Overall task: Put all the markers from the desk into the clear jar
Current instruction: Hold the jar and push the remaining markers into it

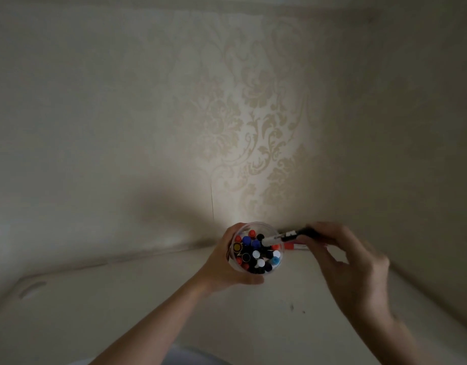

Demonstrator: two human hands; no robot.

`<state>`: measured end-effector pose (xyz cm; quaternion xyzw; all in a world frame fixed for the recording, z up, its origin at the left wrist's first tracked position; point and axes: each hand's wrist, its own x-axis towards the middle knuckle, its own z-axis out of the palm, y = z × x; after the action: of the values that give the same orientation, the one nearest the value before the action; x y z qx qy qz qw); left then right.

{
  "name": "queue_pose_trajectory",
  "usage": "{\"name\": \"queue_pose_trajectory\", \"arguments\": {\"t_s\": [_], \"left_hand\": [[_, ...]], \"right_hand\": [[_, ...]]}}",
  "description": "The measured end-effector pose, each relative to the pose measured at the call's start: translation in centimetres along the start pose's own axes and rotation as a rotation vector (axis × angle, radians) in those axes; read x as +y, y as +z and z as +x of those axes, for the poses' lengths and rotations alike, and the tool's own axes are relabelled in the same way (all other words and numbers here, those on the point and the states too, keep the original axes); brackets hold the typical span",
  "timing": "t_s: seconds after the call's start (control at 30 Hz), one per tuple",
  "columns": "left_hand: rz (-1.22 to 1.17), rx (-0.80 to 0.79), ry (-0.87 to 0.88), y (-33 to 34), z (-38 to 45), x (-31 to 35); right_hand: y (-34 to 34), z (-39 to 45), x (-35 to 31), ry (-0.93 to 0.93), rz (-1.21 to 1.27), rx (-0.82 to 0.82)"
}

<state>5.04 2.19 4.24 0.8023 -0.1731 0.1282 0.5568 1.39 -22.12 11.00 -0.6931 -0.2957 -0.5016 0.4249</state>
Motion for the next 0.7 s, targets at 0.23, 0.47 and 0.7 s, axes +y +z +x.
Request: {"name": "queue_pose_trajectory", "arguments": {"t_s": [0.23,0.47,0.7], "left_hand": [[0.018,0.011,0.002,0.1,0.0,-0.2],[0.034,0.018,0.002,-0.3,0.0,-0.2],[0.021,0.010,-0.011,-0.7,0.4,-0.7]], "right_hand": [[3.4,-1.3,1.5,-0.111,-0.154,-0.129],[5.2,-2.5,1.2,0.092,-0.568,-0.500],[3.9,-0.9,3.7,0.255,-0.134,-0.162]]}}
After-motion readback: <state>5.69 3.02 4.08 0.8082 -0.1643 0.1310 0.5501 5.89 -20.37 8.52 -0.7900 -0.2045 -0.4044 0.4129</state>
